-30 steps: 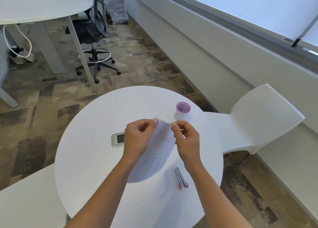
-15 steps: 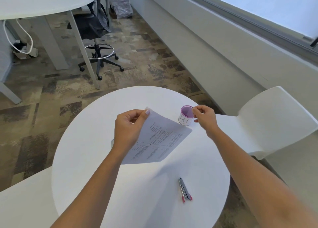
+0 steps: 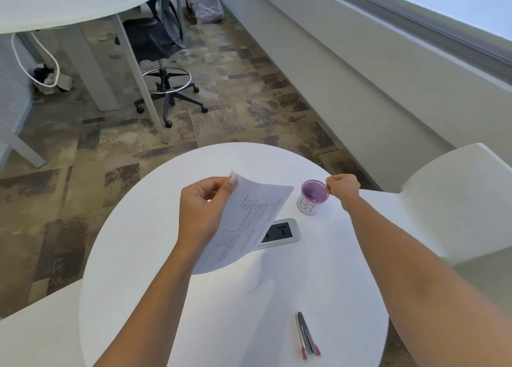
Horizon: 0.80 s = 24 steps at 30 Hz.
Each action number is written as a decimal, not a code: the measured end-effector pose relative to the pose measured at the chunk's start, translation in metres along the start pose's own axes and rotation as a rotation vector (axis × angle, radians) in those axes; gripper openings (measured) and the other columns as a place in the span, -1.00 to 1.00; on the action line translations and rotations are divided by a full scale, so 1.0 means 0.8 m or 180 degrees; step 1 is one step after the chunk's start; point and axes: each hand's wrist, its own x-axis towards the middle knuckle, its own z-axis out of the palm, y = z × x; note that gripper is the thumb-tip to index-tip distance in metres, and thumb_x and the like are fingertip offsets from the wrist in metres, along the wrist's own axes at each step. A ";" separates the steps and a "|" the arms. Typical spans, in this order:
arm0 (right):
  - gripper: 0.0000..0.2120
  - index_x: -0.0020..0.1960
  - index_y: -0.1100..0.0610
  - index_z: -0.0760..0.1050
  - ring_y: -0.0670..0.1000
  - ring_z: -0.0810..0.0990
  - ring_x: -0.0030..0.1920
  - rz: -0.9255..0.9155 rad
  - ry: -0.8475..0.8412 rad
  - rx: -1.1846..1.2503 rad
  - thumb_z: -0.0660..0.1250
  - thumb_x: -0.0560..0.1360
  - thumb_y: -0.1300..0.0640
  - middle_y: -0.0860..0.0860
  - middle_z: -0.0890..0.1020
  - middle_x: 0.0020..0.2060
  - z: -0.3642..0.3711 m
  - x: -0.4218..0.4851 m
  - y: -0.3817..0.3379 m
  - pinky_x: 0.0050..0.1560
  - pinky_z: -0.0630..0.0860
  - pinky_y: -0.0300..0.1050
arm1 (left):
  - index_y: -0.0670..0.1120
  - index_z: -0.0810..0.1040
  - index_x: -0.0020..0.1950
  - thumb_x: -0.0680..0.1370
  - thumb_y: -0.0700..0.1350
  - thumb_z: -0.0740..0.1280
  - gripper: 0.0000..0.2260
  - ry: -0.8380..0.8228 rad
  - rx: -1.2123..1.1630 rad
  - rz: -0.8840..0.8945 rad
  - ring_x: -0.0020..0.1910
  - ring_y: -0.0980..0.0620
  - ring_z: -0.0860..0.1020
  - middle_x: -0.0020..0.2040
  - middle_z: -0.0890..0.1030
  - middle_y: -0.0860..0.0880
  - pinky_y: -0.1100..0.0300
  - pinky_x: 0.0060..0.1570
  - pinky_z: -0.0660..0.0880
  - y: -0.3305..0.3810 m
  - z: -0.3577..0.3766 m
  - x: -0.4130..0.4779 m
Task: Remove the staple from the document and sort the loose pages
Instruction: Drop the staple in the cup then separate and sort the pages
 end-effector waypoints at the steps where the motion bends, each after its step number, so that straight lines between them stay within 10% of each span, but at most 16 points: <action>1: -0.84 -0.18 0.40 0.64 0.06 0.51 -0.28 0.0026 -0.0004 -0.0006 0.28 0.40 0.38 0.18 0.57 -0.33 0.001 0.004 -0.001 -0.20 0.51 -0.09 | 0.07 0.70 -0.20 0.52 0.11 0.40 -0.82 0.0000 0.0015 -0.0001 -0.32 0.12 0.55 -0.26 0.71 0.08 0.17 -0.24 0.43 -0.001 0.001 0.003; 11: -0.83 -0.41 0.23 0.57 0.04 0.43 -0.35 0.0117 -0.0025 -0.0023 0.28 0.31 0.37 0.12 0.50 -0.43 0.000 0.009 -0.001 -0.33 0.42 -0.19 | 0.10 0.70 -0.20 0.49 0.15 0.40 -0.82 -0.0082 0.0035 -0.0077 -0.33 0.15 0.56 -0.25 0.71 0.09 0.21 -0.24 0.45 -0.015 0.008 0.010; 16: -0.89 -0.06 0.15 0.68 0.00 0.61 -0.16 -0.0327 -0.0373 0.0095 0.38 0.47 0.22 0.03 0.67 -0.18 0.012 -0.024 -0.008 -0.10 0.61 -0.10 | 0.11 0.70 -0.21 0.49 0.14 0.40 -0.83 -0.0111 0.0073 -0.0068 -0.32 0.15 0.55 -0.26 0.70 0.11 0.19 -0.23 0.45 -0.016 0.008 0.008; 20: -0.89 -0.13 0.01 0.66 -0.14 0.62 -0.29 -0.0682 -0.0821 0.0381 0.37 0.51 0.05 -0.13 0.68 -0.26 0.015 -0.076 -0.032 -0.32 0.55 -0.39 | 0.11 0.70 -0.21 0.50 0.14 0.40 -0.83 -0.0151 0.0134 -0.0033 -0.32 0.12 0.55 -0.28 0.70 0.11 0.17 -0.24 0.46 -0.013 0.006 0.002; 24: -0.79 0.03 0.05 0.66 -0.23 0.65 -0.08 -0.1452 -0.1268 0.0316 0.37 0.52 -0.04 -0.14 0.71 -0.07 0.007 -0.133 -0.053 0.06 0.52 -0.33 | 0.06 0.70 -0.19 0.50 0.14 0.40 -0.80 -0.0286 0.0153 -0.0089 -0.31 0.05 0.56 -0.27 0.70 0.04 0.11 -0.23 0.46 -0.008 0.002 -0.007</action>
